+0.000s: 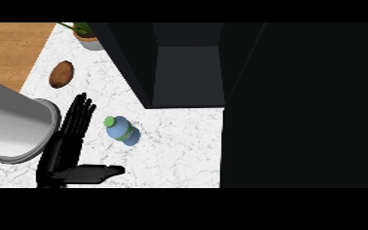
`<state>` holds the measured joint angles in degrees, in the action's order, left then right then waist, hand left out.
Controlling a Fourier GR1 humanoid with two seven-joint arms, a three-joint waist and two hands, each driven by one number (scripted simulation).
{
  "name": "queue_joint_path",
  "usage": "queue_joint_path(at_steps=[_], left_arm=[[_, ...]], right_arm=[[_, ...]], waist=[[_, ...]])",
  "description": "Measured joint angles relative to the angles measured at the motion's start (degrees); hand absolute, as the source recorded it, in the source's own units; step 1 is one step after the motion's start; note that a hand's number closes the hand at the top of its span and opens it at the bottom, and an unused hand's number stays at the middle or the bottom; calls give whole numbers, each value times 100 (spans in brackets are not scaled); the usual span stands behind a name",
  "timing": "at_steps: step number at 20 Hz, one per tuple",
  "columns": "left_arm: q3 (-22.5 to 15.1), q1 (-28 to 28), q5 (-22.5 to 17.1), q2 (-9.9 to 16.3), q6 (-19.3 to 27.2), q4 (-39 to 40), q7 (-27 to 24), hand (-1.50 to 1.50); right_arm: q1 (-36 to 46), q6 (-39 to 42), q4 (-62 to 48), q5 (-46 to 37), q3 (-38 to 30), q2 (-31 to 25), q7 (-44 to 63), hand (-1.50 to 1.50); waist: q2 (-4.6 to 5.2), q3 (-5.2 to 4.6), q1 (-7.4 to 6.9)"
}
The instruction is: Pick up the bottled water, place it into the cabinet and close the cabinet
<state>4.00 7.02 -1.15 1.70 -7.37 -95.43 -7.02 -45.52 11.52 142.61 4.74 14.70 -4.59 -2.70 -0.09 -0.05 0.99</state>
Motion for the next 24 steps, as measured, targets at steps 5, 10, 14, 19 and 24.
queue_joint_path(at_steps=[5, 10, 14, 19, 24], left_arm=[[121, -283, 101, -53, 101, 1045, -668, -150], [362, -625, 145, -83, 208, 2157, -1463, -150], [622, -1007, 115, 74, 177, 3094, -1934, -150], [680, -1304, 19, 126, -255, 4137, -2543, -150], [708, -1718, 17, 147, -640, 5222, -3141, -150]], right_arm=[[-378, 157, 24, -19, -5, -80, -332, -150], [-666, 253, 47, -32, -1, -137, -581, -150], [-788, 338, 44, -19, -122, -201, -684, -150], [-902, 350, 22, -60, 57, -178, -784, -150], [-1077, 372, 39, -69, 94, -203, -882, -150]], waist=[[-1, 1, 15], [2, -1, 24], [7, -2, 25], [11, -4, 37], [16, -7, 55]])
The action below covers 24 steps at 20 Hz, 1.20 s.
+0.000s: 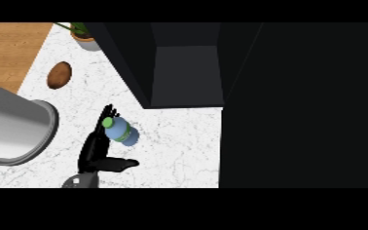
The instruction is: Pick up the bottled water, place it into the cabinet and close the cabinet
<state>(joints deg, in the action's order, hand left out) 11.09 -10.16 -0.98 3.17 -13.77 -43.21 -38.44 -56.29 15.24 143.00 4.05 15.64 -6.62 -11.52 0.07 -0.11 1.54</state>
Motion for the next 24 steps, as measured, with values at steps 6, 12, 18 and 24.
queue_joint_path(at_steps=[6, 12, 18, 24], left_arm=[[211, -540, -71, -75, -68, 1120, -658, 150], [431, -825, -302, -93, -331, 1742, -1033, 150], [513, -980, -444, -80, -445, 2038, -1075, 150], [578, -950, -546, -145, -254, 1951, -1336, 150]], right_arm=[[-109, 39, -23, -7, -46, -29, -142, -150], [-197, 65, -9, -21, -5, -76, -219, -150], [-317, 52, -39, -66, 110, -52, -374, -150], [-240, 21, -33, -67, 27, -93, -316, -150]], waist=[[5, 0, 2], [-27, 48, -13], [-52, 84, -32], [-46, 58, -61]])
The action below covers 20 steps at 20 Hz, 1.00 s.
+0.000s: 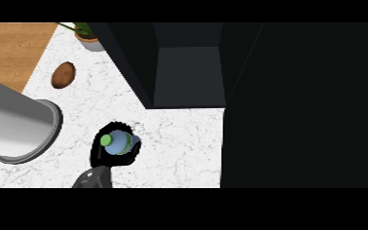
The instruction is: Pick up the bottled water, place it into the cabinet and close the cabinet
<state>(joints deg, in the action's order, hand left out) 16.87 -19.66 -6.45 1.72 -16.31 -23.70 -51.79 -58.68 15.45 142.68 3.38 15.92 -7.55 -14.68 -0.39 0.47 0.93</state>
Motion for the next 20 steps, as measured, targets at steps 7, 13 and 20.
queue_joint_path(at_steps=[7, 13, 20], left_arm=[[-473, 202, -336, -90, 200, -442, 14, 150], [-1307, 319, -1101, -152, 332, -994, 427, 150], [-2441, 367, -1891, -168, 1294, -2309, 1337, 150]], right_arm=[[-35, 43, -11, 18, -98, -32, 0, -150], [46, 25, -66, -14, -24, 22, 18, -150], [-21, 66, -70, 13, -81, 30, -78, -150]], waist=[[6, -29, -35], [7, -41, -44], [-2, -42, -43]])
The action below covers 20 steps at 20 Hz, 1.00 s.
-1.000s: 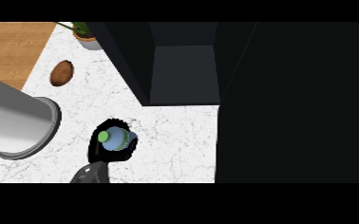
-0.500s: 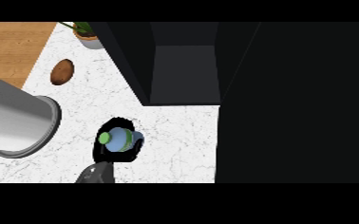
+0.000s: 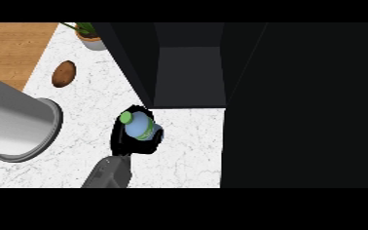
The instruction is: Pick up the bottled water, place it into the cabinet and close the cabinet
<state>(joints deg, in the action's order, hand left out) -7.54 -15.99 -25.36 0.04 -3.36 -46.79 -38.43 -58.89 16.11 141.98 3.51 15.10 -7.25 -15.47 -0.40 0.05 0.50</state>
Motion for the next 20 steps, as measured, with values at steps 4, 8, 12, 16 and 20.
queue_joint_path(at_steps=[4, 8, 12, 16, 20], left_arm=[[-521, -225, 18, -2, 900, -577, 382, 150], [-836, -656, 23, -3, 1582, -863, 763, 150], [-1322, -1180, -210, -3, 2388, -936, 1049, 150], [-1484, -1846, -186, -3, 2911, -673, 1446, 150], [-1467, -2593, -304, -3, 3321, -76, 1696, 150]], right_arm=[[-19, 39, 3, 25, -71, -24, -7, -150], [114, -31, -5, 28, -26, 52, 81, -150], [155, -8, -17, 46, -166, 32, 58, -150], [252, 36, -33, 110, -381, 12, 62, -150], [310, 115, -61, 173, -472, -17, 94, -150]], waist=[[5, -1, 12], [20, -3, 26], [30, -4, 81], [43, -3, 108], [65, -5, 165]])
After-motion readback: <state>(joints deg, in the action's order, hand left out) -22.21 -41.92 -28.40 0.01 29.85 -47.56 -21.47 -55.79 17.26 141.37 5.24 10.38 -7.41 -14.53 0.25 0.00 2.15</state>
